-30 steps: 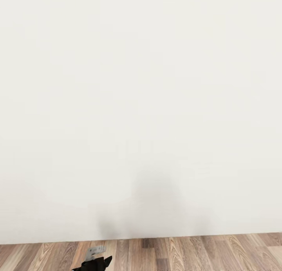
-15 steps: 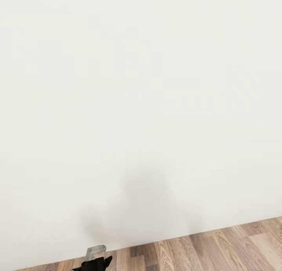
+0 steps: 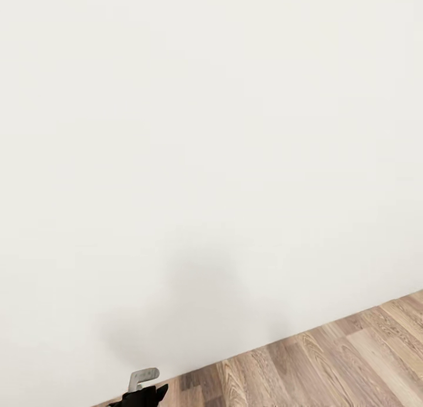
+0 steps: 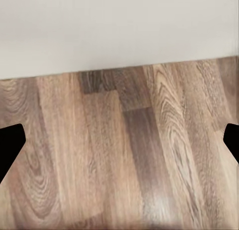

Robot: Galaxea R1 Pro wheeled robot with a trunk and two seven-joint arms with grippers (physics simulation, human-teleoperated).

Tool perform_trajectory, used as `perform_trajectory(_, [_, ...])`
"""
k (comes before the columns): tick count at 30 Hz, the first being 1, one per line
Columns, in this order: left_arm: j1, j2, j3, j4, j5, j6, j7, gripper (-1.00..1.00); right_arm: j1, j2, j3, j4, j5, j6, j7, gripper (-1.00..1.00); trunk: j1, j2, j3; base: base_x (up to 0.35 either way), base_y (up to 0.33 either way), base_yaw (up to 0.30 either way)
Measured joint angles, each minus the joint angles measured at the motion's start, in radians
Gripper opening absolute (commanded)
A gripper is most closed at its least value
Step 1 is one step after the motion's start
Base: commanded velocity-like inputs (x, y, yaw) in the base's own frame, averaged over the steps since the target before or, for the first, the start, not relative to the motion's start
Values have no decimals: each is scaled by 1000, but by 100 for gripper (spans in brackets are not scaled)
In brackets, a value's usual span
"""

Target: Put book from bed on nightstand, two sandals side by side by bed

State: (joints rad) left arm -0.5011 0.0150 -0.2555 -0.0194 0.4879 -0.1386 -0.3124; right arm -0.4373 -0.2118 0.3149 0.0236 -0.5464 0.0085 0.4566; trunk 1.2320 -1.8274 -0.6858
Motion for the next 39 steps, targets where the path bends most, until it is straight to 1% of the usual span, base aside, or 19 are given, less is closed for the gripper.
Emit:
perform_trajectory(23, [0, 0, -1, 0, 0, -1, 0, 100, 0, 0, 0, 0, 0, 1, 0, 100, 0, 0, -10, 1, 0, -235])
perform_trajectory(30, [0, 0, -1, 0, 0, -1, 0, 100, 0, 0, 0, 0, 0, 0, 0, 100, 0, 0, -13, 214, 0, -235])
perform_trajectory(39, [0, 0, -1, 0, 0, -1, 0, 100, 0, 0, 0, 0, 0, 0, 0, 100, 0, 0, -17, 36, 0, -235])
